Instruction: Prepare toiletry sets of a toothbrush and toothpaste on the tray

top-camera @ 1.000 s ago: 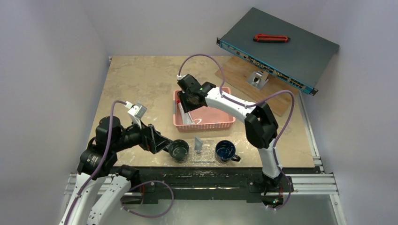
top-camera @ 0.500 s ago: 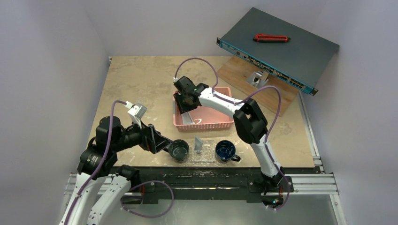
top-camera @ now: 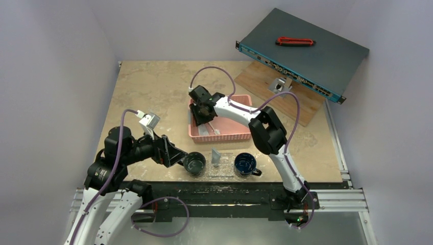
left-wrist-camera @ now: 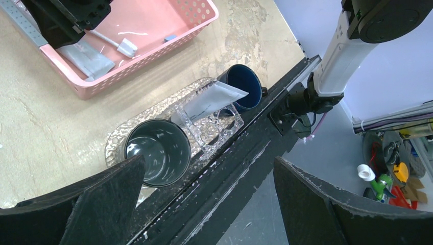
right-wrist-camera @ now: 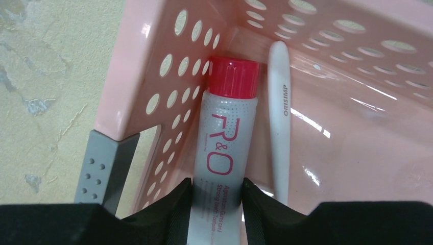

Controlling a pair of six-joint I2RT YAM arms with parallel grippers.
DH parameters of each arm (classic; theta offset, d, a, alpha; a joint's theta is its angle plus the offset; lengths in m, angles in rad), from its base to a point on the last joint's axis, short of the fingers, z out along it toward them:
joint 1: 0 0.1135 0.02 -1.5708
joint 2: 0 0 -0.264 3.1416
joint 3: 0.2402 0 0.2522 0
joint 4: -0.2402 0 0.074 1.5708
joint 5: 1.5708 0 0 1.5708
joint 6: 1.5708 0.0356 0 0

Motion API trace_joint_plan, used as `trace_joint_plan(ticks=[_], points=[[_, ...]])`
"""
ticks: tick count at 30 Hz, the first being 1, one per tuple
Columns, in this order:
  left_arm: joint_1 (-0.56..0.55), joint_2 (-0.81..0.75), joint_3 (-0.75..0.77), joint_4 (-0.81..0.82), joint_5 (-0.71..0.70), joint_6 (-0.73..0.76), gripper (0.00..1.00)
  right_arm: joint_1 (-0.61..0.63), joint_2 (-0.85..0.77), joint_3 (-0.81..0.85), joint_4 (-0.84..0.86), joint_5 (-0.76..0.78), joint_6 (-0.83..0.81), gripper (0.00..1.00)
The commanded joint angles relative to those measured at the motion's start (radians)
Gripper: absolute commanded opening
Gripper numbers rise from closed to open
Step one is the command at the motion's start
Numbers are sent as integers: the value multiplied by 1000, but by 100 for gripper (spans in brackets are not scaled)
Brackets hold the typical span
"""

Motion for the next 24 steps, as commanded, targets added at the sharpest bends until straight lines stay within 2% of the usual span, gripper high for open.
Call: trace_joint_plan(ticks=[1,10,13,24], points=[[-3,7,-1,17,-3,16,95,-2,8,18,23,-19,5,37],[-3,9,-2,17,-8,16,95,-2,-42,-9,28,-7,3,6],[-3,10,0,16,-8,16,95,-2,-76,-21,28,1,3,0],[-3,16,-2,14,-14,16,95,-2,-242,-83,31,87,-13,0]])
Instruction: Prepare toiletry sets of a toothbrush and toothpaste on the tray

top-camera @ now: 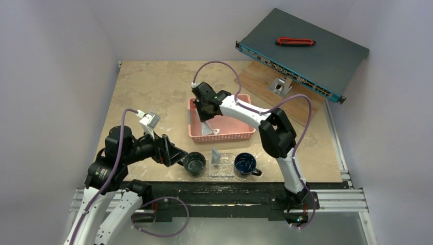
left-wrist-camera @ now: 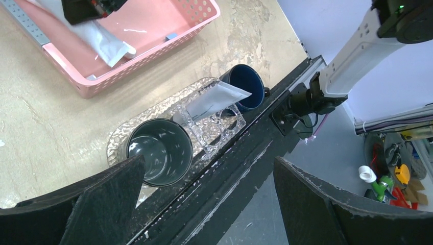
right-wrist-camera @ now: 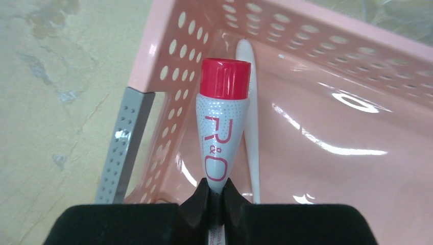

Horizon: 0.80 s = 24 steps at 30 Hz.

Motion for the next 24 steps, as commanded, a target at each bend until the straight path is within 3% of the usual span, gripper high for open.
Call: trace_joint_plan(ticks=[1,14,24], points=[[-3,9,-1,16,-7,16,95,1,-144,-17,35,61,-17,0],[-3,25,-2,19,2,14,95,7,-377,-116,73,107,-85,0],[-3,38,0,35,41,11,95,95,-583,-215,57,163,-194,0]])
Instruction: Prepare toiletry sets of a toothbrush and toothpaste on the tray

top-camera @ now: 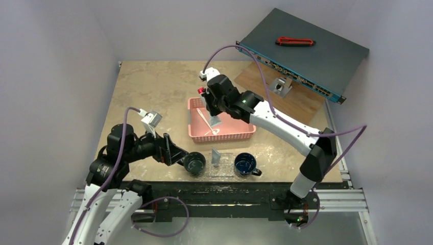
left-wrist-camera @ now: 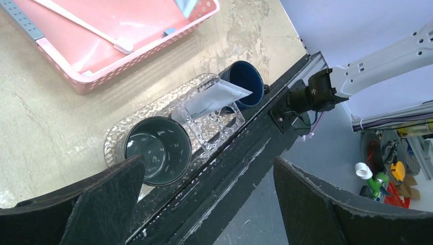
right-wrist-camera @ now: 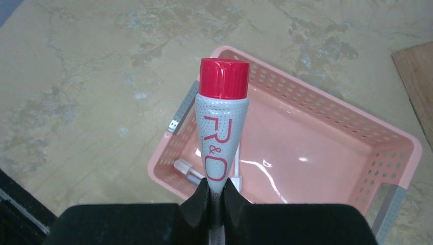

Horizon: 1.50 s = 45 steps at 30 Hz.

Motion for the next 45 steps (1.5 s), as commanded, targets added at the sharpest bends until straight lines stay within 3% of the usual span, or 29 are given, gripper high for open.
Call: trace_joint_plan(ticks=[1,9,16,21,31,45], points=[[-3,15,1,37,43,12,95,57,-133,-51,37,49,-77,0],[-3,51,41,56,112,-31,95,158,-274,-133,-14,104,-121,0],[-3,63,124,37,197,-101,95,234,-419,-242,4,60,-180,0],[-3,85,153,44,261,-166,96,354,-466,-285,6,98,-238,0],[-3,118,220,-66,288,-180,96,521,-469,-280,-39,116,-307,0],[-3,125,213,-170,260,-124,93,644,-355,-161,-56,179,-324,0]])
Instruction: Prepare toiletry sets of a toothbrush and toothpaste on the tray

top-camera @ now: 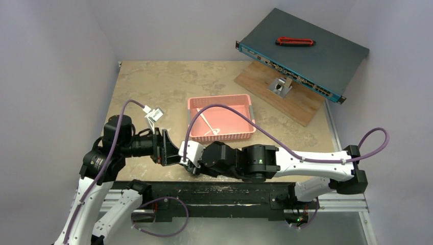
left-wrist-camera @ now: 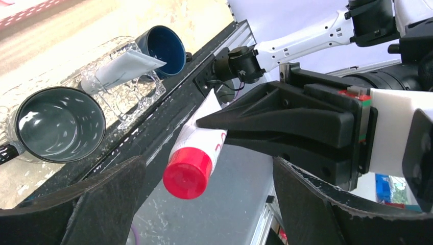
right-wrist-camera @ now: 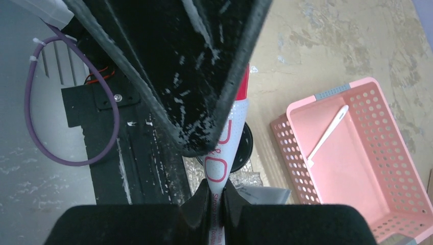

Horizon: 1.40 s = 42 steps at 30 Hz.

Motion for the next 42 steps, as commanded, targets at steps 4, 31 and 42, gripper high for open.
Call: trace_joint_plan(ticks=[4,31,42], points=[[-3,13,19,-51,-5,51,89,24,17,104,29,69,-29,0],[-3,47,-16,-28,35,70,44,49,92,152,34,126,-53,0],[-3,48,-15,-8,58,64,5,49,84,141,45,148,-50,0]])
